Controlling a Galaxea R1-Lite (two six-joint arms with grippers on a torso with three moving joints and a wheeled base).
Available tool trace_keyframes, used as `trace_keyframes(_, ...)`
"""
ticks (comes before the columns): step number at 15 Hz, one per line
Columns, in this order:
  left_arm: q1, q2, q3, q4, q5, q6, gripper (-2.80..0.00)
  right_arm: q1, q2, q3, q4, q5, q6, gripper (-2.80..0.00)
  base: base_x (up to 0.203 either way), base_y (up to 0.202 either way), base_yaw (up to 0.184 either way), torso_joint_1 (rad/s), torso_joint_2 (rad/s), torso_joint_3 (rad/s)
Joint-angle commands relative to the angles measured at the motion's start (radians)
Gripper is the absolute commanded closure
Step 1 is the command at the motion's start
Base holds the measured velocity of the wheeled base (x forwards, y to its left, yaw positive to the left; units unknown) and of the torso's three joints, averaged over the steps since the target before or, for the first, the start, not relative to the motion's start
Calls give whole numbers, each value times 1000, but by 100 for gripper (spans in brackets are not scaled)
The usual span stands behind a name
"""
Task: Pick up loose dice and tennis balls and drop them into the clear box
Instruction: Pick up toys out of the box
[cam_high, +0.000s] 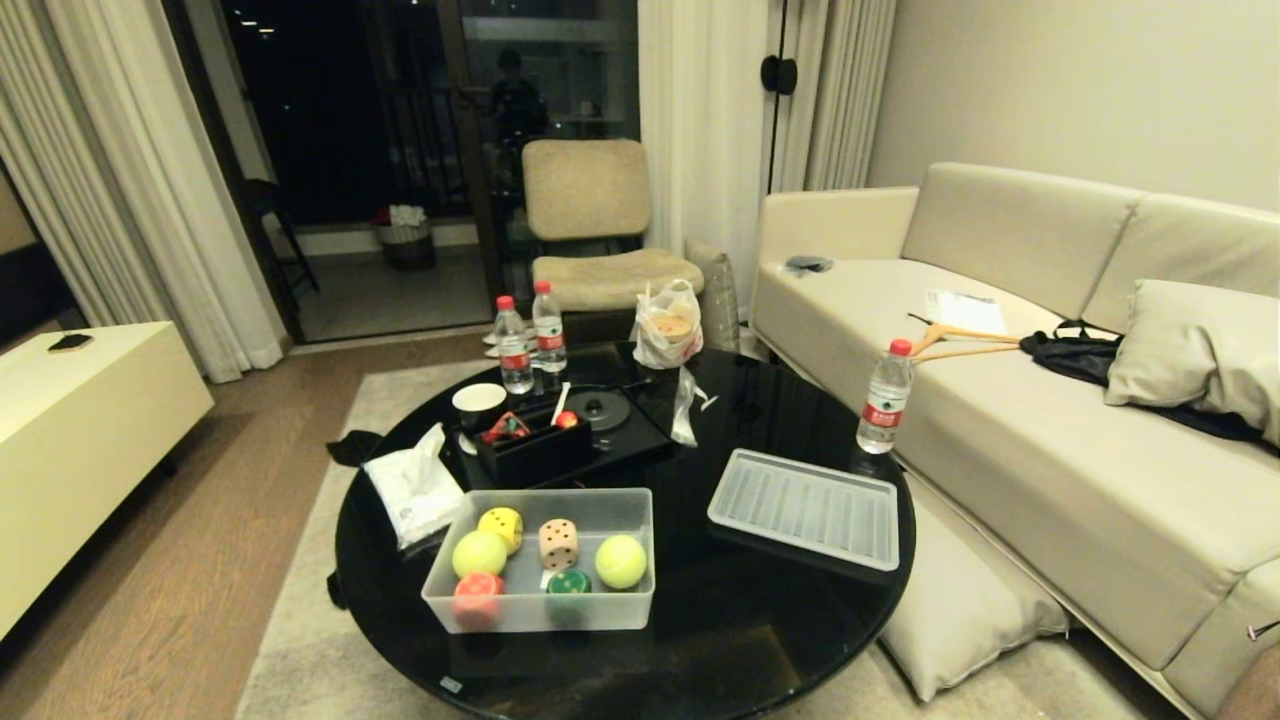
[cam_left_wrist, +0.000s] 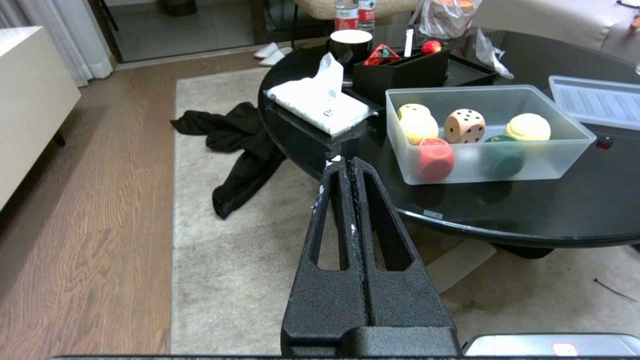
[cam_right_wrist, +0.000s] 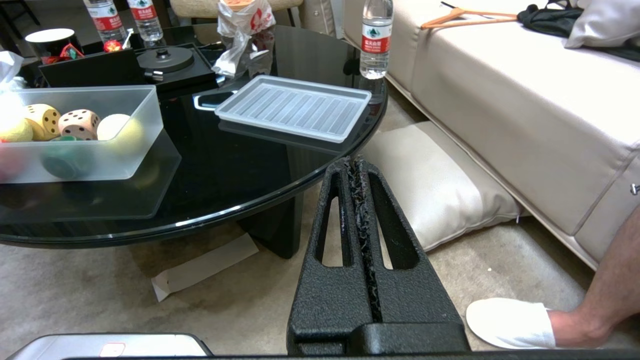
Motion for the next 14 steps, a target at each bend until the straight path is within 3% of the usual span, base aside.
trace_keyframes(1,0,2,2,-1,2,-3,0,0,1,2,0,0,0,0,0,0,0,0,0,0)
trace_keyframes(14,0,2,2,-1,2,-3,0,0,1,2,0,0,0,0,0,0,0,0,0,0)
